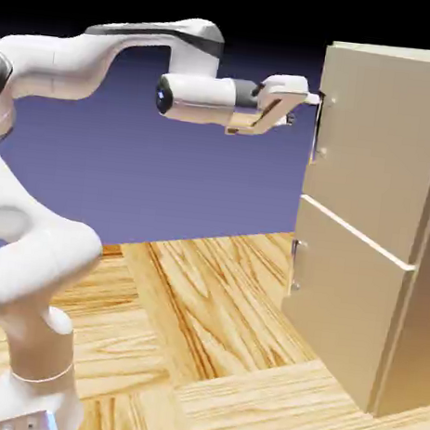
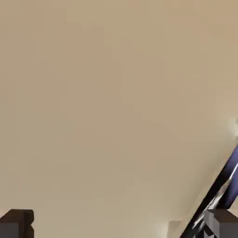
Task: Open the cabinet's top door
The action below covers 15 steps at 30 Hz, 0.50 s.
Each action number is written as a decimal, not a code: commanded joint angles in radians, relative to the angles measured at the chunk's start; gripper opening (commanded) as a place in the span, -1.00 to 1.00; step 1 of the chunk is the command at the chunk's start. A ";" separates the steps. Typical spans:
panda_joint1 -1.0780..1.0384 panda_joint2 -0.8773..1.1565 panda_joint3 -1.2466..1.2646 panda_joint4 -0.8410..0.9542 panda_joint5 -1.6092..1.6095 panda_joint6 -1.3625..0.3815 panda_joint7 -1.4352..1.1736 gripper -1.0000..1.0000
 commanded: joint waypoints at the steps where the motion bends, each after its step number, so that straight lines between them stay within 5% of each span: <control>1: -0.016 -0.005 0.018 0.011 0.044 0.000 0.017 0.00; 15: -0.304 -0.021 0.264 0.212 0.430 -0.010 0.167 0.00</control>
